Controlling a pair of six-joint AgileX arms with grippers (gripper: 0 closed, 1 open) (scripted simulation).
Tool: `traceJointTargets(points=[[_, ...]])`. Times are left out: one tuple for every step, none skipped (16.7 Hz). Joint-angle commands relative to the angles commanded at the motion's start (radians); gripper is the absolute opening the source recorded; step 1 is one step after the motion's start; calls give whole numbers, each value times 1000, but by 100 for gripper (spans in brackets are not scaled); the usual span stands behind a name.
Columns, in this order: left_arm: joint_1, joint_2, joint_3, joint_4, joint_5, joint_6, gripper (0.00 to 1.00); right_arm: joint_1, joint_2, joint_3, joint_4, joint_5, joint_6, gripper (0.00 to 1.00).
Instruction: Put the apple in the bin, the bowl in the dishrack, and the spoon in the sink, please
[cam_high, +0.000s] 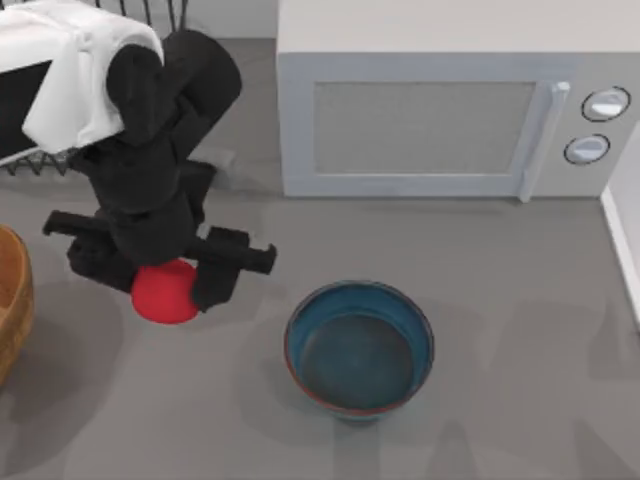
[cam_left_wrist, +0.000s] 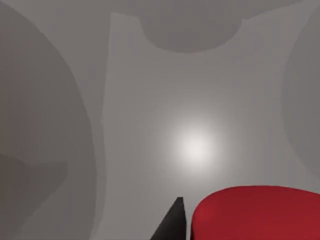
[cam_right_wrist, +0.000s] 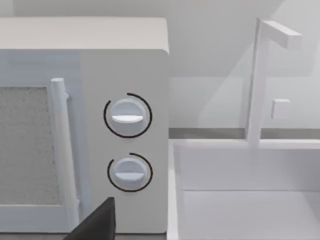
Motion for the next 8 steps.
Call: traceJointTargets(points=[[29, -1, 8, -6, 4, 42, 0, 0, 0, 0, 0, 0, 0, 100], [62, -3, 17, -13, 8, 94, 0, 0, 0, 0, 0, 0, 0, 100], [100, -5, 25, -20, 12, 157, 0, 0, 0, 0, 0, 0, 0, 100], [141, -7, 33, -29, 16, 230, 0, 0, 0, 0, 0, 0, 0, 100], [185, -9, 40, -39, 20, 314, 0, 0, 0, 0, 0, 0, 0, 100], [229, -10, 47, -52, 24, 407, 0, 0, 0, 0, 0, 0, 0, 100], [274, -10, 52, -66, 27, 510, 0, 0, 0, 0, 0, 0, 0, 100], [319, -11, 55, -82, 29, 622, 0, 0, 0, 0, 0, 0, 0, 100]])
